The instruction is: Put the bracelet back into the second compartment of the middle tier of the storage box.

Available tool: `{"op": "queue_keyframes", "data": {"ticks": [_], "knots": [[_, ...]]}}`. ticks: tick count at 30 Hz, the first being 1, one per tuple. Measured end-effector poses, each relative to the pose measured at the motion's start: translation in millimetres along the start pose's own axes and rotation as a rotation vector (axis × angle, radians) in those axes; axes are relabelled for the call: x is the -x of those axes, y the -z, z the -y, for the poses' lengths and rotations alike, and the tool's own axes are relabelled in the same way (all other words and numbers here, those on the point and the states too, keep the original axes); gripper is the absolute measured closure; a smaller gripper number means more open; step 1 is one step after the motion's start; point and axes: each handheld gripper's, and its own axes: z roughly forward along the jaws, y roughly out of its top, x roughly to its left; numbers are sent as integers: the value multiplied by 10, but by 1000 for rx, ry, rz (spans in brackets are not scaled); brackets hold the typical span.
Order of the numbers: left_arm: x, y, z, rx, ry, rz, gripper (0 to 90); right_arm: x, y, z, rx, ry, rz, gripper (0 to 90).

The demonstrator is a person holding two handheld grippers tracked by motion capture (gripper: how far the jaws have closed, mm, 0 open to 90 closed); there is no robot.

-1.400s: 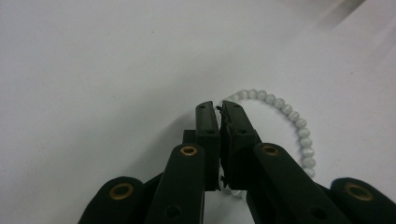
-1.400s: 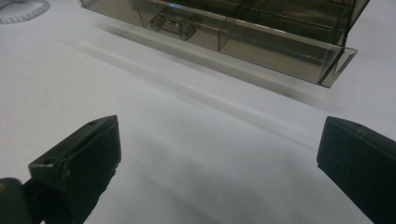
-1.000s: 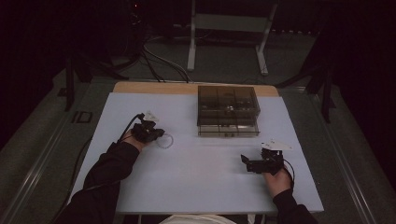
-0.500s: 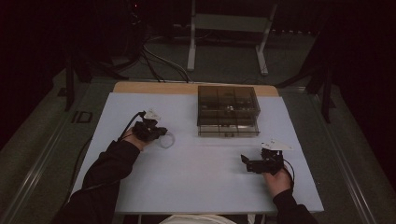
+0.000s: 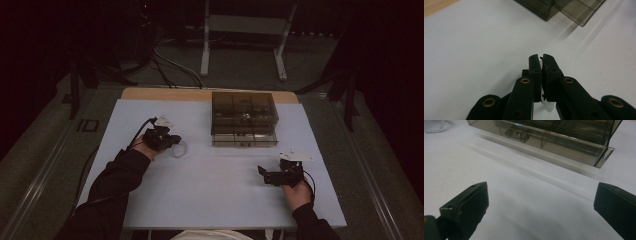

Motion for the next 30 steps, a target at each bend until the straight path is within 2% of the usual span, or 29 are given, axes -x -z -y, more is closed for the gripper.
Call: {"op": "queue_keyframes", "data": {"ticks": [8,26,30], "knots": [[23,26,-60,0,-14,17,887,-5,5,-2,3,5,-2,0],[86,147,-250,45,-27,65,887,-4,7,-3,4,5,0,0],[120,174,-311,51,-47,78,886,-2,6,-2,3,6,0,0]]}}
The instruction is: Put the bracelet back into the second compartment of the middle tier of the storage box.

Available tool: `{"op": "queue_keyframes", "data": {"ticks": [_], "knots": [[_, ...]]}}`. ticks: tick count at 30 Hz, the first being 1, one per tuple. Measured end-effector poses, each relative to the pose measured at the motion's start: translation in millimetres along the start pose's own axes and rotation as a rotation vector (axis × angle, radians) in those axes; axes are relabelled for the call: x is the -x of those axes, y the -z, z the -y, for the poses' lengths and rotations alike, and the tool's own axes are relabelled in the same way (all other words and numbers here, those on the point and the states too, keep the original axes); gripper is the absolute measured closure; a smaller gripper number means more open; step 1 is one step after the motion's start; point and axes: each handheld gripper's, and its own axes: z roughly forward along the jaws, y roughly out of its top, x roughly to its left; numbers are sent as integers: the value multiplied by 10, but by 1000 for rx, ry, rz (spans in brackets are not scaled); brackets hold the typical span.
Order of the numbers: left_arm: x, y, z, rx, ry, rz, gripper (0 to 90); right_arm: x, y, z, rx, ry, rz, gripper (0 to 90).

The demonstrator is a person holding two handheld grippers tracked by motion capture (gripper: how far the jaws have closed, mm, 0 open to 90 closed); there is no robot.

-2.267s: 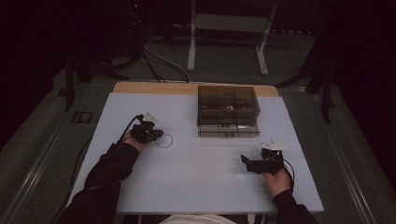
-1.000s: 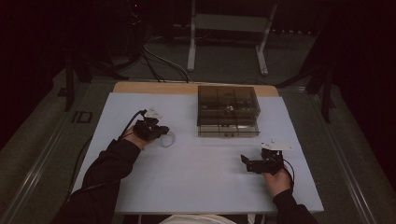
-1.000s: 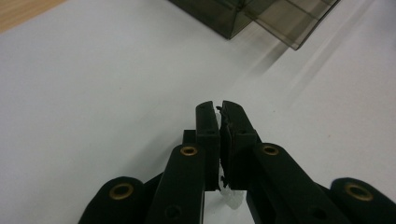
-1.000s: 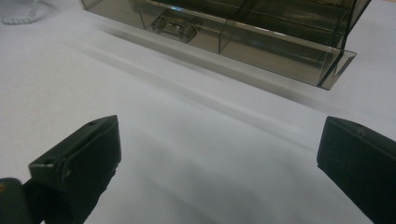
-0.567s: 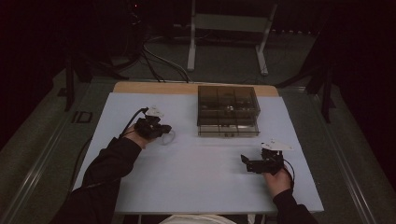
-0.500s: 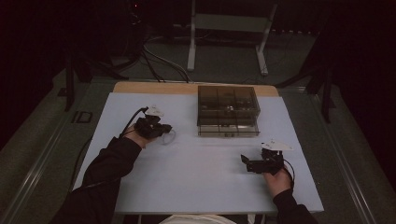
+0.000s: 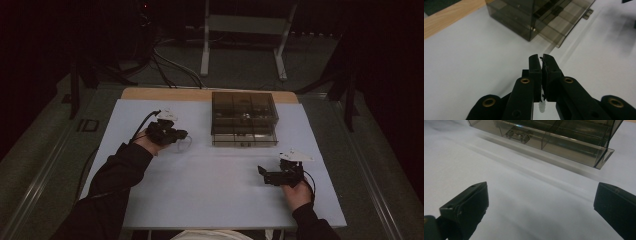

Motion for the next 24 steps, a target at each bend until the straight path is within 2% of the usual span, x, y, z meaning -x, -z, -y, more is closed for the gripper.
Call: {"op": "queue_keyframes", "data": {"ticks": [9,12,24], "knots": [[48,61,-163,27,-36,28,886,1,5,0,5,-2,1,0],[72,62,-194,29,-52,25,886,-2,6,-2,4,-1,2,0],[189,27,-363,45,-85,78,886,3,7,-1,6,-1,0,0]]}}
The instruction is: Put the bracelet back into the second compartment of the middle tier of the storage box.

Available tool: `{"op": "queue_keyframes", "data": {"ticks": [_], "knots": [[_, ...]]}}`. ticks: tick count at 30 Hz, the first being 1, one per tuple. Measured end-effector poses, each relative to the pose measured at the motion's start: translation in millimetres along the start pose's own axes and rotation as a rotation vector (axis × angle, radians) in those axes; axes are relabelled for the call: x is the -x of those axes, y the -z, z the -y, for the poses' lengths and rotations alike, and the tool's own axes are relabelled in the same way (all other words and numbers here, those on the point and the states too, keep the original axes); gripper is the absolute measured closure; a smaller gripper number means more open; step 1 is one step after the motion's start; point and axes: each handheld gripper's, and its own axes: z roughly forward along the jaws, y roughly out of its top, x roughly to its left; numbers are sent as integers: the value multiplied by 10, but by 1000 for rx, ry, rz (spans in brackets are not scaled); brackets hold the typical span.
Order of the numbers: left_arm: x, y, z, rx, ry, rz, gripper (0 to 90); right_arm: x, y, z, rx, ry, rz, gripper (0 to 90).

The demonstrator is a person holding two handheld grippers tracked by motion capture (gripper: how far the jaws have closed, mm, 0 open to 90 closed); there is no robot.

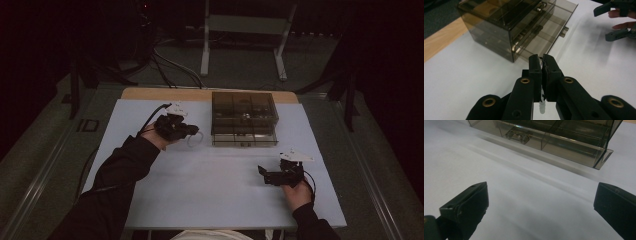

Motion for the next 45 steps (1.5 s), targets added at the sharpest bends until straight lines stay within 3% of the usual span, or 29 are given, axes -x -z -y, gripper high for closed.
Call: {"op": "queue_keyframes", "data": {"ticks": [28,35,45], "knots": [[183,-238,-382,44,-65,99,886,5,13,-3,2,1,0,0],[216,-306,-488,49,-89,109,886,10,18,-2,2,-5,-2,0],[232,-438,-591,52,-94,130,886,18,23,-2,5,-2,-1,0]]}}
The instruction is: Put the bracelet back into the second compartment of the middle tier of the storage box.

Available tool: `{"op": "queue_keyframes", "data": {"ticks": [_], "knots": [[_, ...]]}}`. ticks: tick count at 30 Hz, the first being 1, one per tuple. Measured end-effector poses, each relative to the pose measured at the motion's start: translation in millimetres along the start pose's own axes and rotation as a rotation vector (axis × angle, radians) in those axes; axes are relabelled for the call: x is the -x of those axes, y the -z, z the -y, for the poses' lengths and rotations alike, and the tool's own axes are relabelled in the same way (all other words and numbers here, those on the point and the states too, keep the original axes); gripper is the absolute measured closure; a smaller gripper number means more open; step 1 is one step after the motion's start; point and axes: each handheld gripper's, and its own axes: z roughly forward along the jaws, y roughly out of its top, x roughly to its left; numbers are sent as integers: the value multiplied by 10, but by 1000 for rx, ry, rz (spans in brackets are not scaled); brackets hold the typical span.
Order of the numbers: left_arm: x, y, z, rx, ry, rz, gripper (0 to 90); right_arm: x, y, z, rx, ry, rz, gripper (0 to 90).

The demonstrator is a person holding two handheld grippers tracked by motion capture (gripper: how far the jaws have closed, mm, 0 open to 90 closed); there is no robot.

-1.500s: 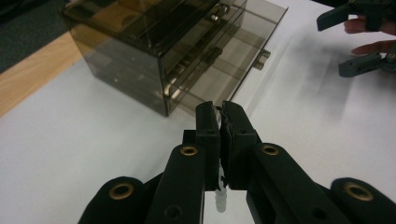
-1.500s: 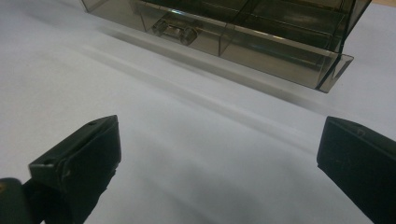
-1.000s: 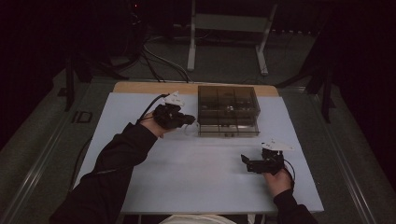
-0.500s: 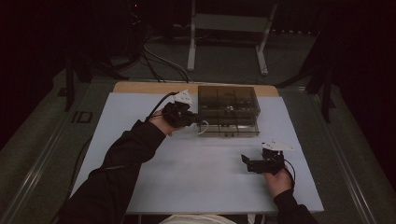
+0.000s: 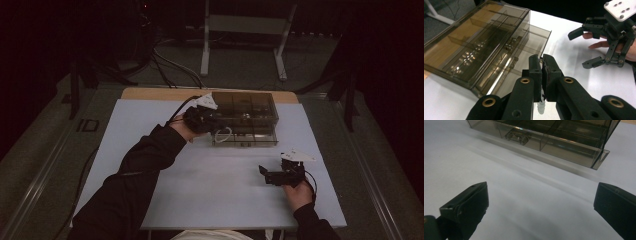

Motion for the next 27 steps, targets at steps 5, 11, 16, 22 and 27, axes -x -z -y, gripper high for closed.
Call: {"op": "queue_keyframes", "data": {"ticks": [5,11,16,22,27], "knots": [[7,-72,-45,6,-12,6,886,-2,1,-2,2,1,-2,0],[-3,-152,-90,15,-19,16,886,-9,4,-5,3,0,-6,0],[-21,-238,-133,26,-13,17,885,-12,10,-8,5,2,-8,0],[-35,-342,-184,32,-10,30,885,-4,19,-8,9,0,-7,0],[-39,-427,-237,33,-15,39,885,0,26,-9,12,-2,-9,0]]}}
